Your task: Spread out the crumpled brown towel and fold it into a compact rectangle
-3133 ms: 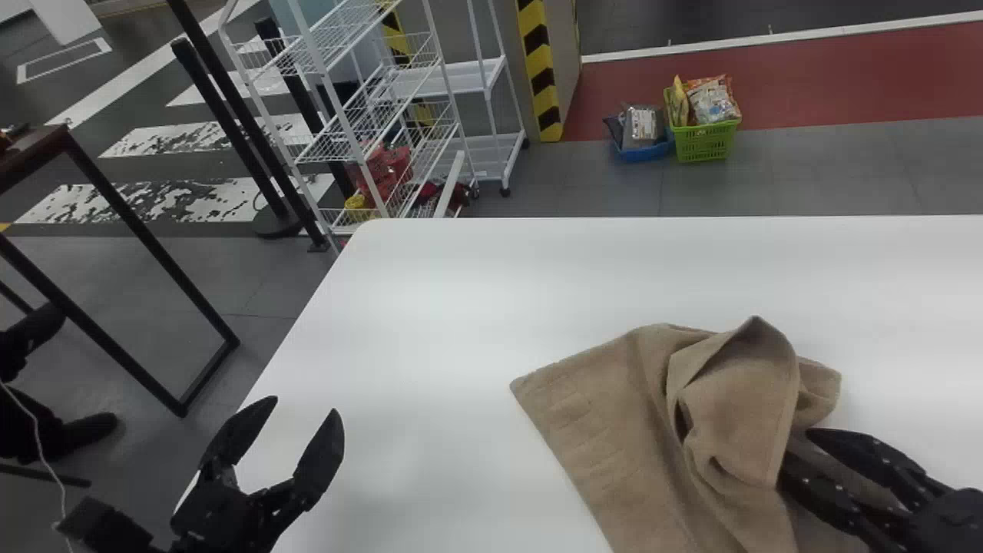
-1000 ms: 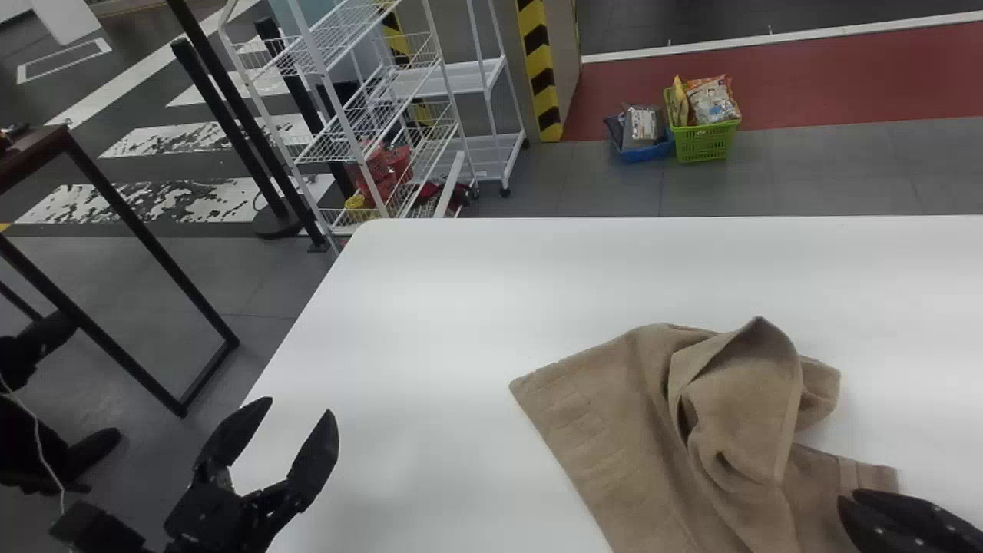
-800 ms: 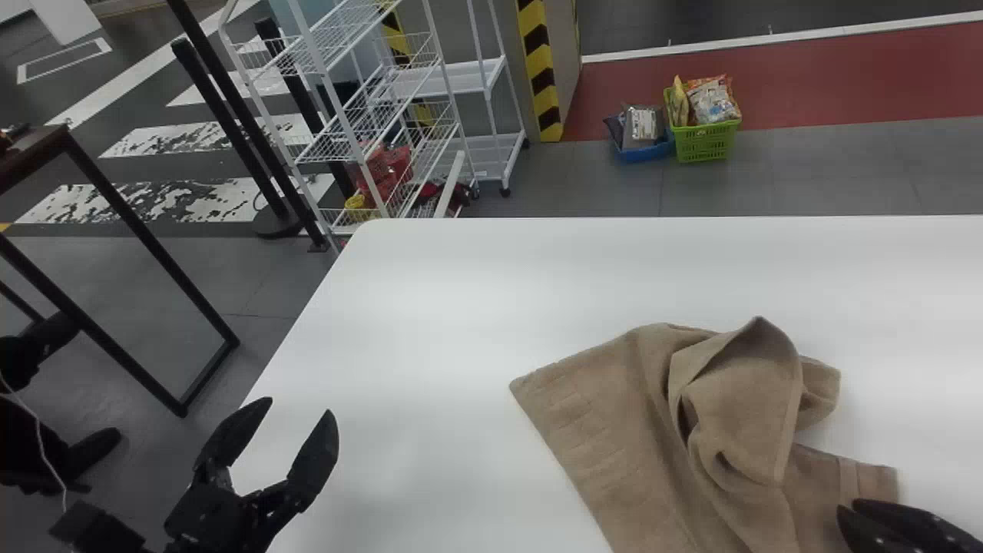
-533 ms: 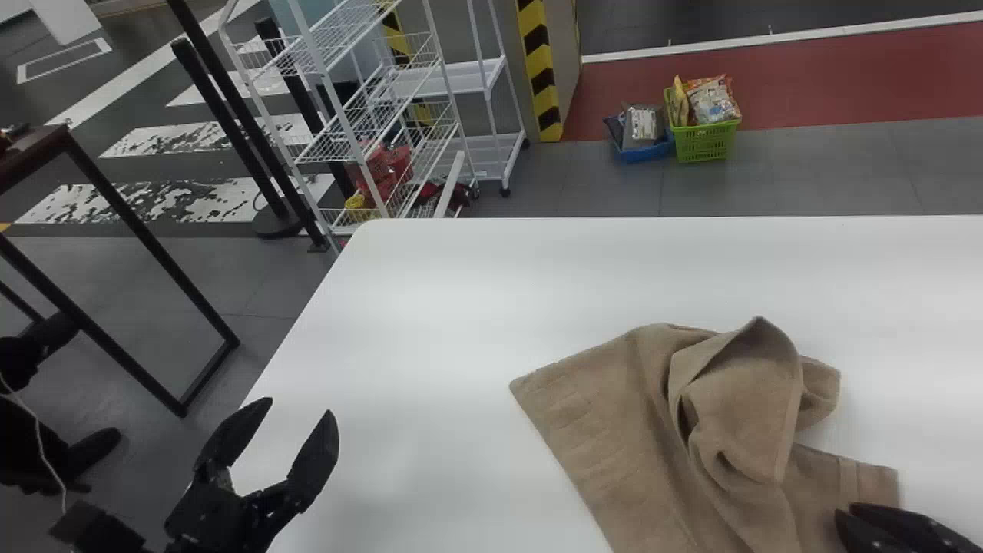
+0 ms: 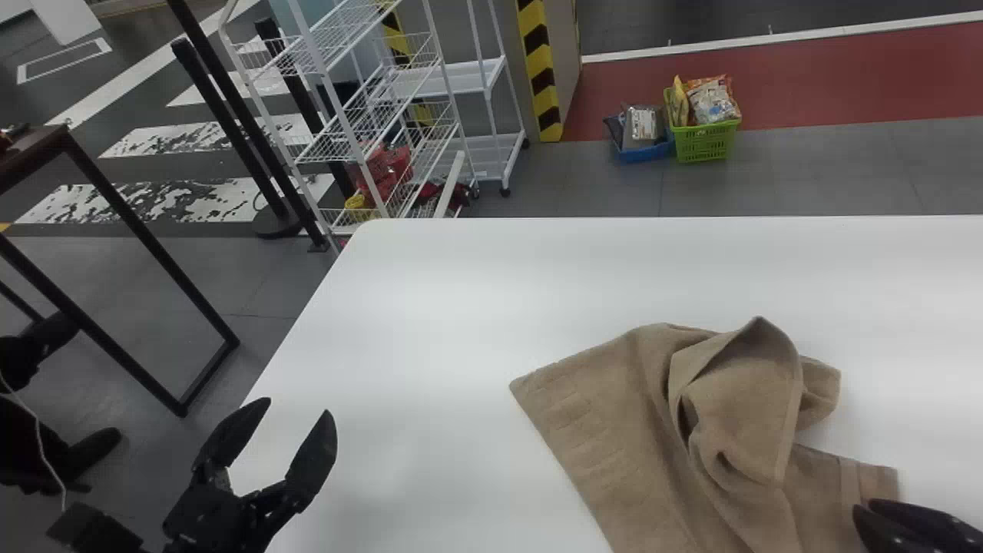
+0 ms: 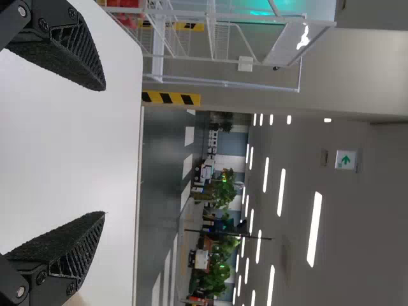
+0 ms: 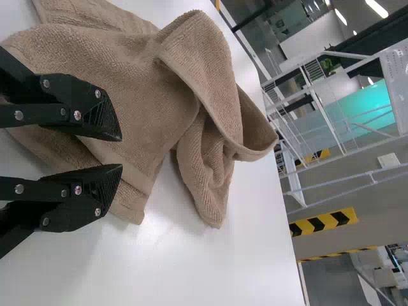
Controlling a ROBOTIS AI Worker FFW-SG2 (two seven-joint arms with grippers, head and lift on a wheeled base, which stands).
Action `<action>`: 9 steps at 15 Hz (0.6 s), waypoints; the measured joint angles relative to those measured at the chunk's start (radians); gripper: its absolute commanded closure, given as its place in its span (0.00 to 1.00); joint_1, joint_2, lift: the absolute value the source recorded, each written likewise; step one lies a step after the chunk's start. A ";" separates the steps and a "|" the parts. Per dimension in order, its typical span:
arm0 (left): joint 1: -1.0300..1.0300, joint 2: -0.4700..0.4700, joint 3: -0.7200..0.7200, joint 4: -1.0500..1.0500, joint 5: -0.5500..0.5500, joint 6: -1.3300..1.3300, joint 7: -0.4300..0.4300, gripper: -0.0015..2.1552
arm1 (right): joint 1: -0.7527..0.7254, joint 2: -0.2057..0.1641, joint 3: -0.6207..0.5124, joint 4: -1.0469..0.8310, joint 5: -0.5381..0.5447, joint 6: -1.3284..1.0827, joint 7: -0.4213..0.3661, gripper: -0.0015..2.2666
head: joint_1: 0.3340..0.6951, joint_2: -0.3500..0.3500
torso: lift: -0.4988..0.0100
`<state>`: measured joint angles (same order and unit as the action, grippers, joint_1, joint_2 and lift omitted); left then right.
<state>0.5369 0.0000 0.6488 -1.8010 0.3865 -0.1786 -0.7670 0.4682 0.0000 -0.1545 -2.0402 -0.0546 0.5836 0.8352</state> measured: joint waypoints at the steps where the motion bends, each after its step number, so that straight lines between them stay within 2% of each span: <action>1: 0.000 0.000 0.000 0.000 0.000 0.000 0.000 0.06 | 0.001 0.000 -0.009 -0.005 -0.001 0.008 0.001 0.38 | 1.00 1.00 | 0.73; 9: 0.000 0.000 -0.005 -0.006 -0.002 0.000 0.001 0.06 | -0.005 0.000 -0.033 -0.014 -0.003 0.059 -0.002 0.34 | 1.00 1.00 | 0.73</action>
<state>0.5371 0.0000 0.6434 -1.8074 0.3841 -0.1786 -0.7662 0.4634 0.0000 -0.1873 -2.0541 -0.0574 0.6426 0.8329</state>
